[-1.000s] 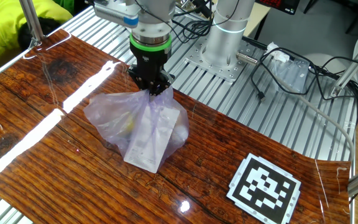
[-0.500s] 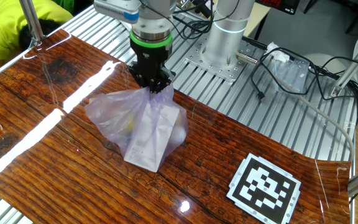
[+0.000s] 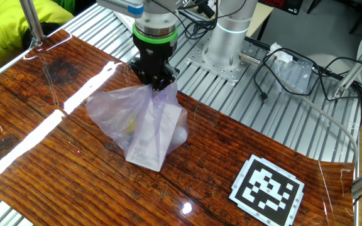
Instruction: Pick up a bag of things
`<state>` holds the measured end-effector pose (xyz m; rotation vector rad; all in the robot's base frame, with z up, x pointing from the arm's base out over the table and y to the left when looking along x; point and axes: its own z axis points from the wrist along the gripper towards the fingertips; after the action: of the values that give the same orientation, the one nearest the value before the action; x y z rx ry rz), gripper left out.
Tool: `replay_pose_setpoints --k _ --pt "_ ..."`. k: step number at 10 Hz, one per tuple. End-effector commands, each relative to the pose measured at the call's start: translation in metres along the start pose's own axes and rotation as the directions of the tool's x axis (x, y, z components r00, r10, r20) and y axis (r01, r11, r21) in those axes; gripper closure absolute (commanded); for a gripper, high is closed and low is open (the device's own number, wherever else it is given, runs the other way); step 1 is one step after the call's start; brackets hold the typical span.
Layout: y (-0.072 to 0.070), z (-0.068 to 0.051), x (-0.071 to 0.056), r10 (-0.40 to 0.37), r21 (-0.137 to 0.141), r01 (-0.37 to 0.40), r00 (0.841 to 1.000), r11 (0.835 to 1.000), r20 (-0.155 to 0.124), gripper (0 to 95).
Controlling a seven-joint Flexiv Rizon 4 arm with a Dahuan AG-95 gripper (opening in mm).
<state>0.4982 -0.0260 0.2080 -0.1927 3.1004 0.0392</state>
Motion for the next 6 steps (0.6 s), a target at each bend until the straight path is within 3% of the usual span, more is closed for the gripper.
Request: replay_pose_setpoints --k 1,6 --pt "0.001 -0.007 0.000 -0.001 0.009 0.001 1.000 1.000 -0.010 95.0" --pt "0.005 -0.024 -0.004 0.000 0.025 0.000 1.000 1.000 -0.026 95.0"
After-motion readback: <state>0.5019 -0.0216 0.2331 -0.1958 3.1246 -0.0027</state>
